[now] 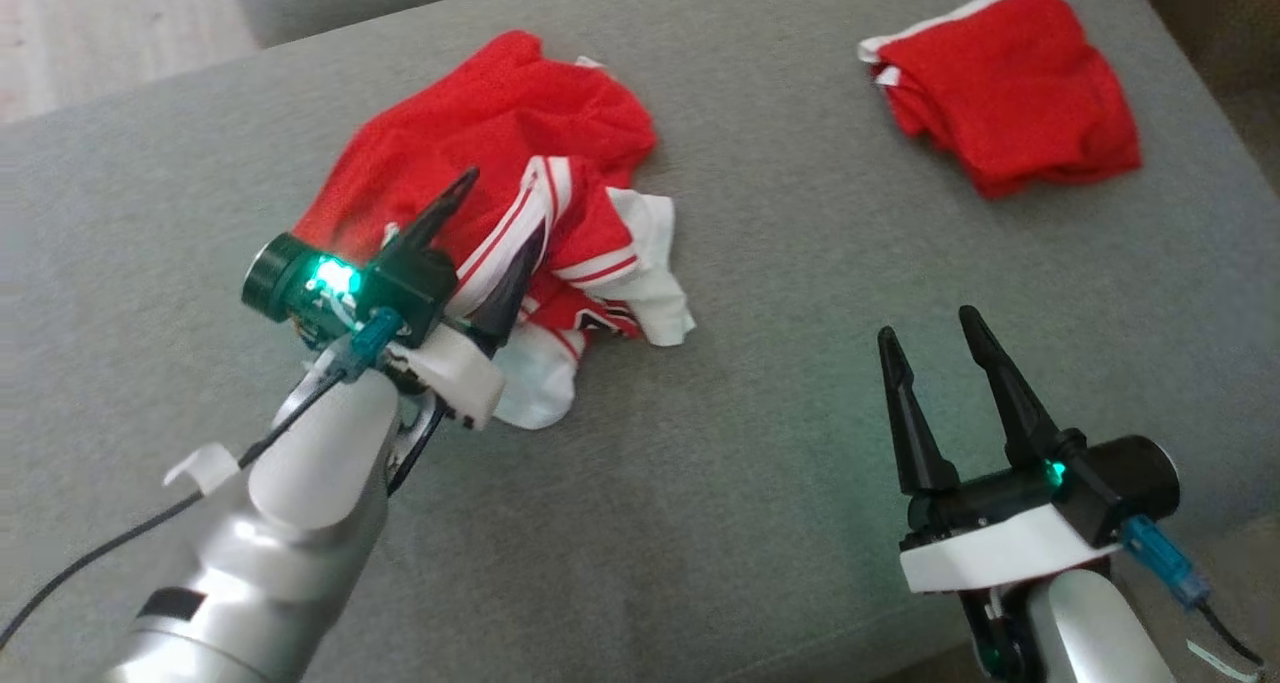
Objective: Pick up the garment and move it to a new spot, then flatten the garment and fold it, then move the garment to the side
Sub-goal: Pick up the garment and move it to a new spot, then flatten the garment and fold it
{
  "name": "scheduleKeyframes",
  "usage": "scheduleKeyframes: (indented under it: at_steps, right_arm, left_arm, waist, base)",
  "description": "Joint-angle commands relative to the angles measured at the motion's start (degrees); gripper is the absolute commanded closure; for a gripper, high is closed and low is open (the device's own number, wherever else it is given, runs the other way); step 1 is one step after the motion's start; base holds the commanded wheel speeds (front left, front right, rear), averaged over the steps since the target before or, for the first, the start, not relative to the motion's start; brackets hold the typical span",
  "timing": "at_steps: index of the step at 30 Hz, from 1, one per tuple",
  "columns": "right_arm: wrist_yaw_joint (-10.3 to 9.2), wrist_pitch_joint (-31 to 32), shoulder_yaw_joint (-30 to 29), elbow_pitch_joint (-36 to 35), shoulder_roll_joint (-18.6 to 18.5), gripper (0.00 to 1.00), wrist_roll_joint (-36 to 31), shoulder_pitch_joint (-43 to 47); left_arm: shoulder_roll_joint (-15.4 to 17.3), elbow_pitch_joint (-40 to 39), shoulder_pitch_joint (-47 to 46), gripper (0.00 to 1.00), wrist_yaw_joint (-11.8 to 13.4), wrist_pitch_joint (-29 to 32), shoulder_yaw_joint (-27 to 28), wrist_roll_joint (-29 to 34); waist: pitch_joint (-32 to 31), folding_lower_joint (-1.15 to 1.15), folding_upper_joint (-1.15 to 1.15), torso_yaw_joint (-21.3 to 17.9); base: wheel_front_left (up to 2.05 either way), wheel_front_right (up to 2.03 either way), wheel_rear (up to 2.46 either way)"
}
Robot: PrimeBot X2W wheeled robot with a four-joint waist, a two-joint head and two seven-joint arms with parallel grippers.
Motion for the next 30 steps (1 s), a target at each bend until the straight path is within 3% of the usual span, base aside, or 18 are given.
scheduleKeyframes:
  at_steps: [1, 6, 12, 17, 22, 30]
  right_arm:
    - [0.37, -0.62, 1.11, -1.58, -0.03, 0.00, -0.17, -1.92]
    - [0.37, -0.62, 0.44, -0.43, -0.03, 0.00, -0.49, -1.52]
    - [0.37, -0.62, -1.96, 1.07, -0.03, 0.00, 2.60, 0.84]
    - [0.37, -0.62, -3.65, 1.47, -0.03, 0.00, 2.85, 2.77]
    - [0.37, -0.62, -5.60, 1.70, -0.03, 0.00, 3.57, 4.90]
    - [0.37, -0.62, -7.37, 2.21, -0.03, 0.00, 2.14, 8.36]
  left_arm:
    - [1.13, -2.06, -2.08, 0.00, 0.60, -0.70, 2.43, -0.38]
    - [0.32, -9.74, 2.45, 0.00, 4.31, -1.06, 6.03, -1.45]
    - [-0.37, -18.87, 14.70, 0.00, 8.28, -1.08, 10.63, -2.67]
    - [-1.99, -25.83, 23.37, 0.00, 8.66, -1.09, 13.77, -3.87]
    - [-3.06, -32.39, 31.40, 0.00, 11.29, -1.09, 17.10, -0.99]
    - [-3.85, -38.34, 42.56, 0.00, 13.15, -1.09, 20.26, 3.24]
  waist:
    - [-0.64, -0.01, 0.00, 1.52]
    - [-4.75, -0.01, 0.00, 5.84]
    - [-11.93, -0.01, 0.00, 11.97]
    - [-15.11, -0.01, 0.00, 16.85]
    - [-16.97, -0.01, 0.00, 20.88]
    - [-18.16, -0.01, 0.00, 23.64]
  base:
    - [0.00, 0.00, 0.00]
    - [0.00, 0.00, 0.00]
    - [0.00, 0.00, 0.00]
    - [0.00, 0.00, 0.00]
    - [0.00, 0.00, 0.00]
    - [0.00, 0.00, 0.00]
